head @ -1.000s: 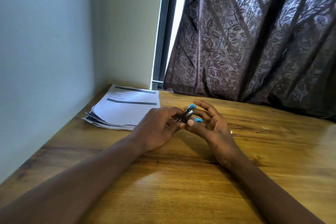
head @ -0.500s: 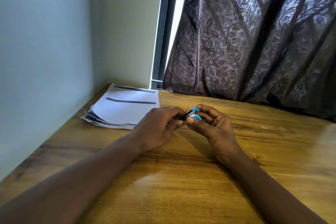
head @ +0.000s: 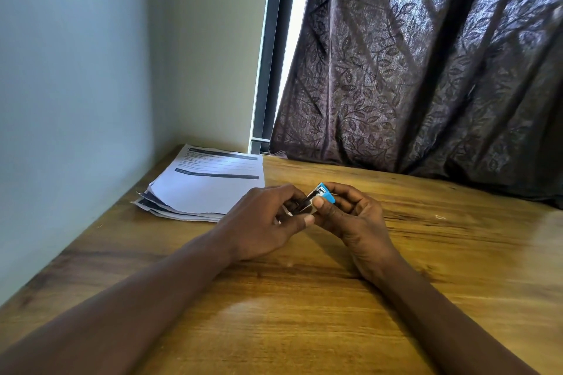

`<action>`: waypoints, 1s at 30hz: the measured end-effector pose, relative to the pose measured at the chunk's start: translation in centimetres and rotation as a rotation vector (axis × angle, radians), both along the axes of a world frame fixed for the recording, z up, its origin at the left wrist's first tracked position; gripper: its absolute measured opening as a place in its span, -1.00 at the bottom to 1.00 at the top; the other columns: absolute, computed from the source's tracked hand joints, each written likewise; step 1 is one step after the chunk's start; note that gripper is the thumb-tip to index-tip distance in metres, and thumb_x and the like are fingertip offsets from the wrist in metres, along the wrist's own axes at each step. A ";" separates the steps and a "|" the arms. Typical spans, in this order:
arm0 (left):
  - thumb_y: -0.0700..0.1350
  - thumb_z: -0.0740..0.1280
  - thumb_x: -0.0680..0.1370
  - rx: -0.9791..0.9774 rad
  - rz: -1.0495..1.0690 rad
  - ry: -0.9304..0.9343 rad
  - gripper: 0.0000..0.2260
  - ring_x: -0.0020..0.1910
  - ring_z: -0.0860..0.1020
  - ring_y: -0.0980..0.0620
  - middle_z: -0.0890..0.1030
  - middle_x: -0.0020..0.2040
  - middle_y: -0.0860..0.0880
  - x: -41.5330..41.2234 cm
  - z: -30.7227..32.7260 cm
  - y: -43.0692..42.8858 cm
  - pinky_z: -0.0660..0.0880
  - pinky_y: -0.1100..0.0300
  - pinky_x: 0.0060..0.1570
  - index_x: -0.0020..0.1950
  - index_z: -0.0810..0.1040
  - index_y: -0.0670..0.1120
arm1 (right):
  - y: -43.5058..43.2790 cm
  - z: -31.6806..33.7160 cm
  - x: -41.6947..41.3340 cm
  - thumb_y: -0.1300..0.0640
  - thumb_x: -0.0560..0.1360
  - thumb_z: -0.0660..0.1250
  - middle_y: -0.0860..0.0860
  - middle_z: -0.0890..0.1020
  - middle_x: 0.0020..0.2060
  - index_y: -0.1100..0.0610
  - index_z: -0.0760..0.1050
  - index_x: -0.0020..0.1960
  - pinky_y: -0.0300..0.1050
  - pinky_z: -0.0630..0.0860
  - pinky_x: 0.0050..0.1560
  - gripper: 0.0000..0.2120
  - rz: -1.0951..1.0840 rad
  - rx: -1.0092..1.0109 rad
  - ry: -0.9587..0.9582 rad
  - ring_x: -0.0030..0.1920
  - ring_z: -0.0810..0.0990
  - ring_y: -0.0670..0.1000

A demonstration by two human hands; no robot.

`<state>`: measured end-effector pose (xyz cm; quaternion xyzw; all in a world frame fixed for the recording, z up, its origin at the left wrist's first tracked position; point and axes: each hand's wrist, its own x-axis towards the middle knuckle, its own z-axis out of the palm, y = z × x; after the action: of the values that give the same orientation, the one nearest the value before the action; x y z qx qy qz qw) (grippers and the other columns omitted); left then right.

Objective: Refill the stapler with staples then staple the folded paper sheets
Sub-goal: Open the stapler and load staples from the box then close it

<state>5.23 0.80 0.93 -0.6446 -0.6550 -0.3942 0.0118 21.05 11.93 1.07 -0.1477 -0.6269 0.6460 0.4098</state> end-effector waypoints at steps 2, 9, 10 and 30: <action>0.15 0.43 0.55 -0.014 0.007 0.005 -0.71 -0.10 0.59 0.24 0.64 -0.03 0.20 0.0 0.0 -0.1 0.48 0.38 -0.20 0.23 0.58 0.11 | -0.1 0.0 0.1 0.12 0.34 0.53 0.21 0.73 -0.02 0.22 0.59 0.19 -0.06 0.69 -0.10 -0.55 -0.019 0.028 -0.040 -0.08 0.72 0.10; 0.24 0.48 0.44 -0.028 0.064 0.090 -0.70 -0.18 0.60 0.22 0.65 -0.17 0.21 -1.1 0.7 -1.2 0.58 0.13 -0.16 0.07 0.65 0.14 | 0.1 -0.4 -0.3 -0.11 0.44 0.40 0.14 0.72 -0.07 0.14 0.64 0.12 -0.07 0.57 -0.13 -0.61 -0.101 0.288 -0.213 -0.06 0.69 0.02; 0.25 0.48 0.42 -0.072 0.049 0.117 -0.68 -0.17 0.60 0.20 0.66 -0.15 0.20 -1.5 0.9 -1.5 0.60 0.09 -0.15 0.08 0.66 0.13 | 0.3 -0.5 -0.4 -0.13 0.47 0.37 0.11 0.73 -0.07 0.14 0.65 0.10 -0.08 0.58 -0.10 -0.62 -0.106 0.321 -0.231 -0.04 0.69 0.00; 0.69 0.02 0.28 -0.016 0.467 0.110 -0.21 0.14 0.58 0.08 0.64 0.17 0.14 -7.5 1.0 -2.7 0.53 -0.11 0.21 0.15 0.60 0.17 | 1.2 -0.5 -1.7 -0.04 0.55 0.42 -0.10 0.70 -0.19 -0.01 0.68 -0.07 -0.04 0.60 -0.05 -0.87 -0.205 0.536 -0.600 -0.12 0.64 -0.12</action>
<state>-2.28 -1.92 1.96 -0.4961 -0.7878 -0.3399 0.1332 19.38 13.14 0.55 -0.2791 -0.8465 0.3440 0.2952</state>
